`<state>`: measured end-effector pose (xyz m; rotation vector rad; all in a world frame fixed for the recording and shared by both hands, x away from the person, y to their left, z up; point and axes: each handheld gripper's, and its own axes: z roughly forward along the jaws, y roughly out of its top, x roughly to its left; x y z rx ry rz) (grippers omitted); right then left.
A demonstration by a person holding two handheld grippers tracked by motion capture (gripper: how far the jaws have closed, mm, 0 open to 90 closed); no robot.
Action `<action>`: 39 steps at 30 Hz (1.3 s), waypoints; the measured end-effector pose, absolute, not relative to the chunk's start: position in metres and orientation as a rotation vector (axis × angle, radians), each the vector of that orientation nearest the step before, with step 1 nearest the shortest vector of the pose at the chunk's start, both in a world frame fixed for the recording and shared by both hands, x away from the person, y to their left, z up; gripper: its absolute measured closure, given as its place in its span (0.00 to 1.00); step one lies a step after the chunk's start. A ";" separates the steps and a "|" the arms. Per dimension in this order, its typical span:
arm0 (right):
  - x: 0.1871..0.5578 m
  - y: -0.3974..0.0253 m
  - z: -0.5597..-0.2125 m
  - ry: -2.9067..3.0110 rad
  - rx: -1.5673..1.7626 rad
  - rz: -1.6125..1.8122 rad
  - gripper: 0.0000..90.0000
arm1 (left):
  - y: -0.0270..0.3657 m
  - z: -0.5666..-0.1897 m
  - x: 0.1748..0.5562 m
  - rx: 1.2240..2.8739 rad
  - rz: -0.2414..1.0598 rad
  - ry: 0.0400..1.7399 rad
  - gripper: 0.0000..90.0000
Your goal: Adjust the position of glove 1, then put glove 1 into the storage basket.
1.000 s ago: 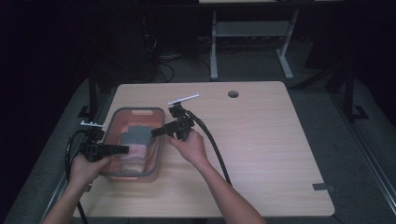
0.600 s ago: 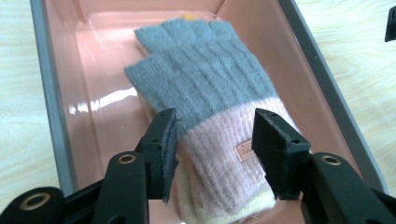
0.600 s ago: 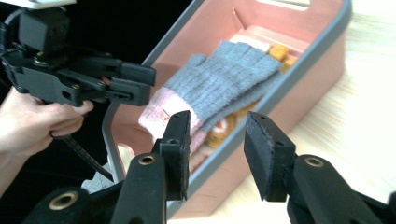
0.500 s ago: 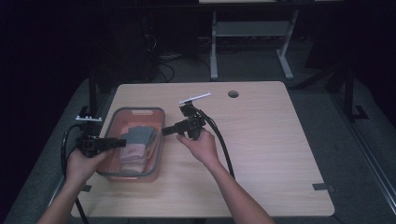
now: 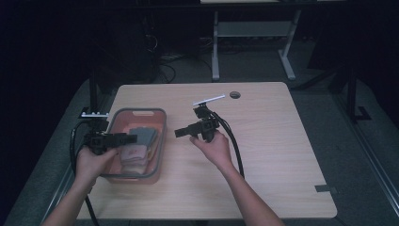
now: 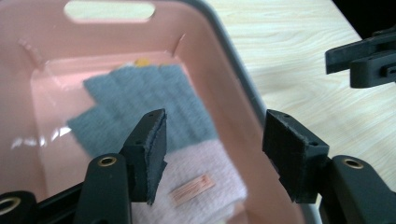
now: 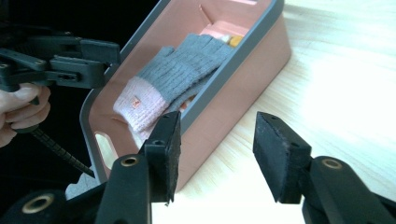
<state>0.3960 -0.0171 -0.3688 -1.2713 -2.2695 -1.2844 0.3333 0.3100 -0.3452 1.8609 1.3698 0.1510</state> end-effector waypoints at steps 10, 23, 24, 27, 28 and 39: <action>0.395 -0.032 -0.364 -2.280 -1.296 -1.292 0.48 | 0.297 -0.340 0.336 1.862 0.151 1.343 0.38; 0.395 -0.048 -0.367 -2.304 -1.328 -1.283 0.42 | 0.282 -0.338 0.335 1.890 0.128 1.291 0.30; 0.395 -0.050 -0.367 -2.311 -1.332 -1.277 0.42 | 0.281 -0.338 0.335 1.890 0.129 1.289 0.30; 0.395 -0.054 -0.368 -2.321 -1.347 -1.273 0.41 | 0.276 -0.337 0.335 1.896 0.128 1.275 0.28; 0.395 -0.056 -0.368 -2.322 -1.353 -1.273 0.41 | 0.275 -0.337 0.335 1.896 0.127 1.270 0.28; 0.389 -0.079 -0.369 -2.330 -1.403 -1.260 0.39 | 0.253 -0.335 0.335 1.914 0.111 1.228 0.25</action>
